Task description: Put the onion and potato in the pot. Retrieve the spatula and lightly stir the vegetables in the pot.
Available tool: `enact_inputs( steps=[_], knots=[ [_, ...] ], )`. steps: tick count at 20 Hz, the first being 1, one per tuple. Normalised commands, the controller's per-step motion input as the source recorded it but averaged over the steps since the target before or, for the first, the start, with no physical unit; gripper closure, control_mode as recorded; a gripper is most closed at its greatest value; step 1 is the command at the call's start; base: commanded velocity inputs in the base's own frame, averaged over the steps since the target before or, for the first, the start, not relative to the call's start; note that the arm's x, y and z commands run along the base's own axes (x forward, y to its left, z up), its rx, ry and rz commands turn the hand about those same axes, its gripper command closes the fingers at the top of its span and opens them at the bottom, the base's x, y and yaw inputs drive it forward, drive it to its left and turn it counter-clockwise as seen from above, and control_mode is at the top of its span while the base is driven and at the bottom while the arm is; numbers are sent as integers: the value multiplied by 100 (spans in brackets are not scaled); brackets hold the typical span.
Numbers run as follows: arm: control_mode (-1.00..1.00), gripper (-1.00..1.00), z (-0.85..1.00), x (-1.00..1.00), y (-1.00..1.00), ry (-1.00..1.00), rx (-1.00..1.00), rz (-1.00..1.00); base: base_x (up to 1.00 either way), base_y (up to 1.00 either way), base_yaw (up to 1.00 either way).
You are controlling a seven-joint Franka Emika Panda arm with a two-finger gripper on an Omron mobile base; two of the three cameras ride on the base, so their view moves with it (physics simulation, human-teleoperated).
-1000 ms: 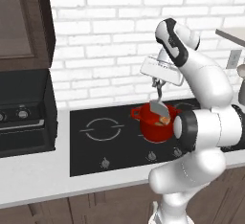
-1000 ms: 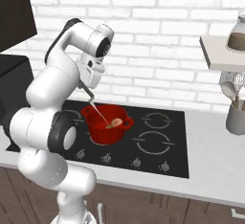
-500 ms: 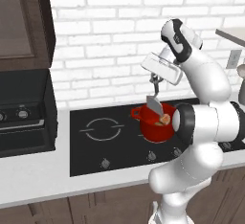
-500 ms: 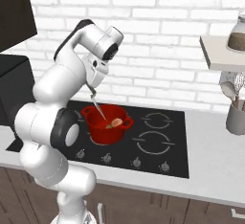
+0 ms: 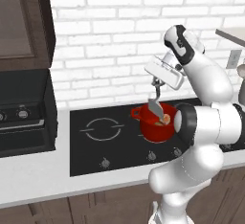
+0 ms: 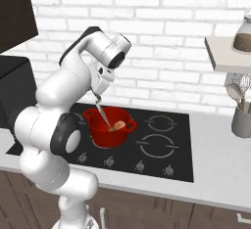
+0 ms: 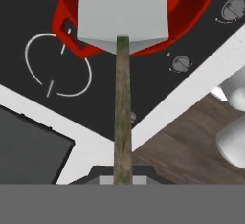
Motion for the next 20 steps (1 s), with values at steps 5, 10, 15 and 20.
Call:
enact_inputs(
  steps=[5,10,15,20],
  knots=[
    [-100,100,-28,7,-17,0,0,0,0,0,0],
    [-100,100,-24,23,-2,0,0,0,0,0,0],
    [-100,100,-13,42,0,0,0,0,0,0,0],
    [-100,100,-45,20,-9,0,0,0,0,0,0]
  ],
)
